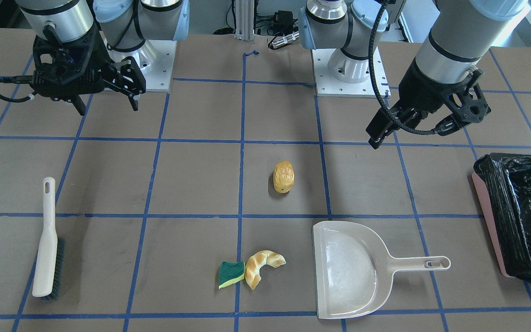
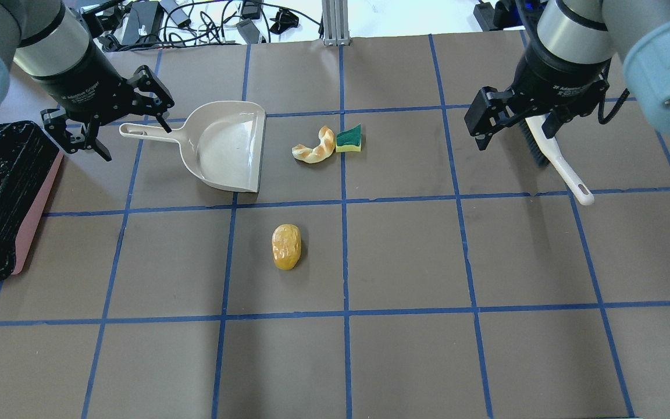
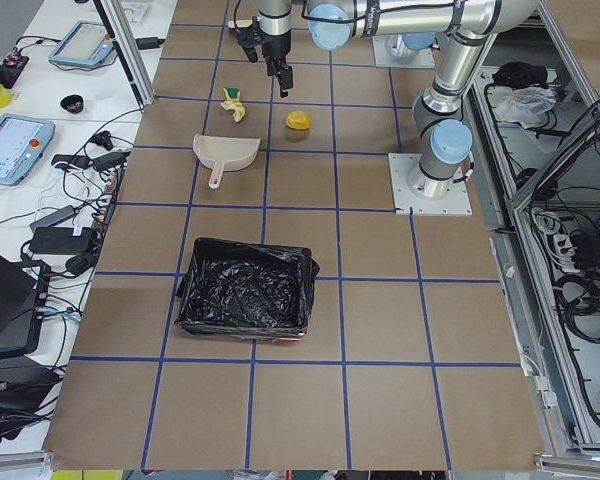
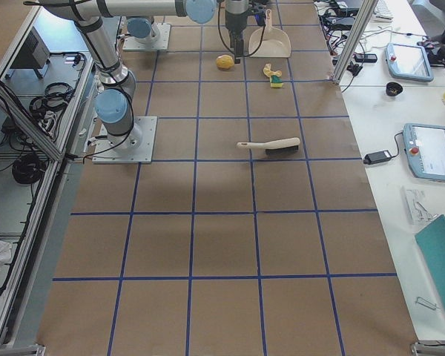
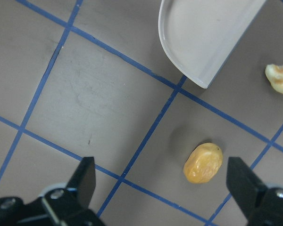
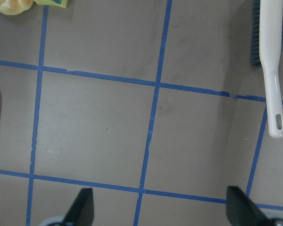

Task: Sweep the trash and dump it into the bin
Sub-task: 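Grasp the beige dustpan handle with the left gripper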

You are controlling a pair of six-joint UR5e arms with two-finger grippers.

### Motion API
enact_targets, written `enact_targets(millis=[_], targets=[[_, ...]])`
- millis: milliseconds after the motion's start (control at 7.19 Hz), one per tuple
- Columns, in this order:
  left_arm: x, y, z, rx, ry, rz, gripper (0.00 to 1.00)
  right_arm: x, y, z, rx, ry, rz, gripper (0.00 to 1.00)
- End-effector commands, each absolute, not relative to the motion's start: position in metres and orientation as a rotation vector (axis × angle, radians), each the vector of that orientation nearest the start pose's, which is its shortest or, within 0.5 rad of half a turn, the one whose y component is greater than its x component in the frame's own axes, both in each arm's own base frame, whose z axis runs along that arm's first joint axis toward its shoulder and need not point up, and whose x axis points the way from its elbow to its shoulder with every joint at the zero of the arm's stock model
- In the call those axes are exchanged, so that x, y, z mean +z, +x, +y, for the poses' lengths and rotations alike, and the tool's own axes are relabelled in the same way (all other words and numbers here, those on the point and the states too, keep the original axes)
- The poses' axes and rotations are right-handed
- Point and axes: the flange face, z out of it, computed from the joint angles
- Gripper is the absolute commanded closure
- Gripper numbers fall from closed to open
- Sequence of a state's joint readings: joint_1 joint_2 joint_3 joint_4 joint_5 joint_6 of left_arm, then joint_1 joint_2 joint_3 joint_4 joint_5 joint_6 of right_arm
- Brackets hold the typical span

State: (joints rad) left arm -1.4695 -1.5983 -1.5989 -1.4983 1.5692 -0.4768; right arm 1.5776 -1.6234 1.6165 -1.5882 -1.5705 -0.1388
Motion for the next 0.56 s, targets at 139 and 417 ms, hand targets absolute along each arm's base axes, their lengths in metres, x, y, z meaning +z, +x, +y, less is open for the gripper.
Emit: enact_targets(millis=[139, 417], targets=[[0.438, -0.071, -0.537, -0.032, -1.499, 2.704, 0.0, 0.492, 0.137, -0.471, -0.034, -0.231, 3.133, 0.0], [0.432, -0.059, -0.544, -0.08, -1.709, 2.488, 0.0, 0.489, 0.137, -0.472, -0.029, -0.222, 3.136, 0.0]])
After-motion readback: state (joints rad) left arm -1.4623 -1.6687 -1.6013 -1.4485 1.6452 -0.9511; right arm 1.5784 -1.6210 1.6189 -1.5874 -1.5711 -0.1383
